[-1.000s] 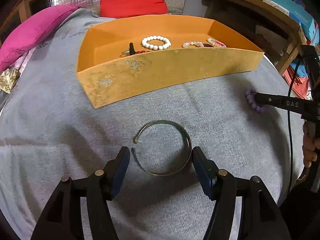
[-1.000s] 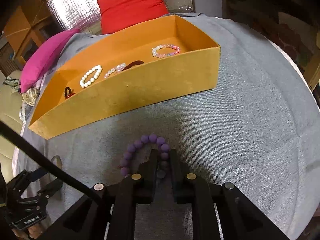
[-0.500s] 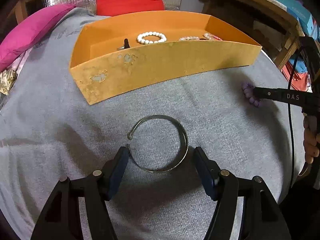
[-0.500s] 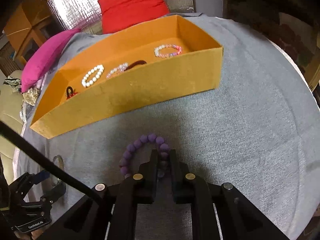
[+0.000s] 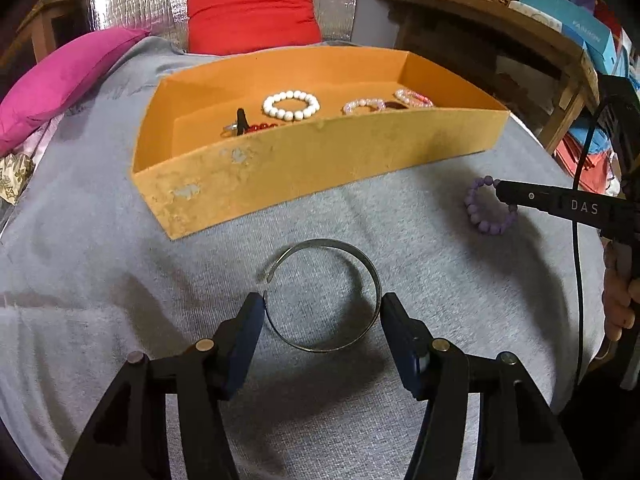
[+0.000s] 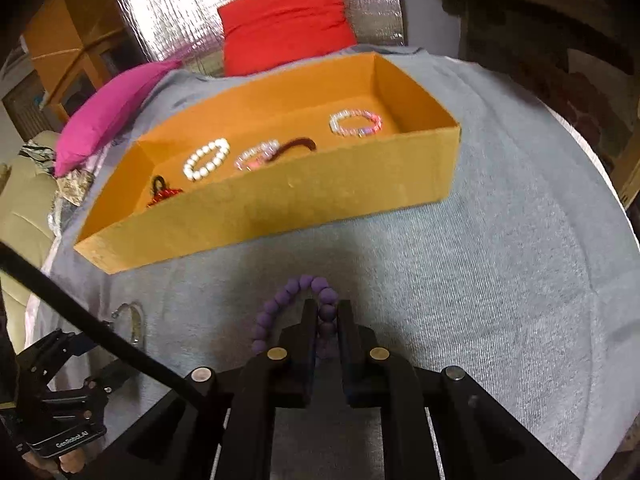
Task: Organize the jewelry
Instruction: 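Lift the silver bangle with the left tool while the right tool lifts the purple bracelet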
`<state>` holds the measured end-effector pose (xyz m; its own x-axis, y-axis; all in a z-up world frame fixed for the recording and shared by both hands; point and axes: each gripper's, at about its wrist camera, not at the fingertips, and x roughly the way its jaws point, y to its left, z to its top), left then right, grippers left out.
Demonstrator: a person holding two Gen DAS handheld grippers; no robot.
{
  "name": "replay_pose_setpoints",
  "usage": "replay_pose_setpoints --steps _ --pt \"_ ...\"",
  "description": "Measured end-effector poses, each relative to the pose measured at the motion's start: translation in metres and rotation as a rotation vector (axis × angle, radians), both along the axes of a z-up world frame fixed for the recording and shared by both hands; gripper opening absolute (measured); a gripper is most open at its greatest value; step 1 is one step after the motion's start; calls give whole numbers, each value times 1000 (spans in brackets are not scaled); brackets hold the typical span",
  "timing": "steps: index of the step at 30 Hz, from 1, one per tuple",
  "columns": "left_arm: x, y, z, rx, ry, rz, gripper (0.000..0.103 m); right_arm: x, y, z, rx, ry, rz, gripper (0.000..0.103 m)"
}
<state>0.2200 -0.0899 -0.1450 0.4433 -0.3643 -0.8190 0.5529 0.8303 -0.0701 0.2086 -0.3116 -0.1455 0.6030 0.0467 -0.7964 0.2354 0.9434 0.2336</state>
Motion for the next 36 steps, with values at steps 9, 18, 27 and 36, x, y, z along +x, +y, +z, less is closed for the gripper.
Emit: replay_pose_setpoints --steps 9,18,27,36 --pt "-5 2 15 -28 -31 9 62 -8 0 19 21 -87 -3 11" --pt "-7 5 33 -74 -61 21 62 -14 2 31 21 -142 -12 11" --pt "-6 -2 48 -68 -135 51 62 -17 11 43 24 -209 -15 11" --pt "-2 -9 53 -17 -190 93 62 -20 15 51 18 -251 -38 11"
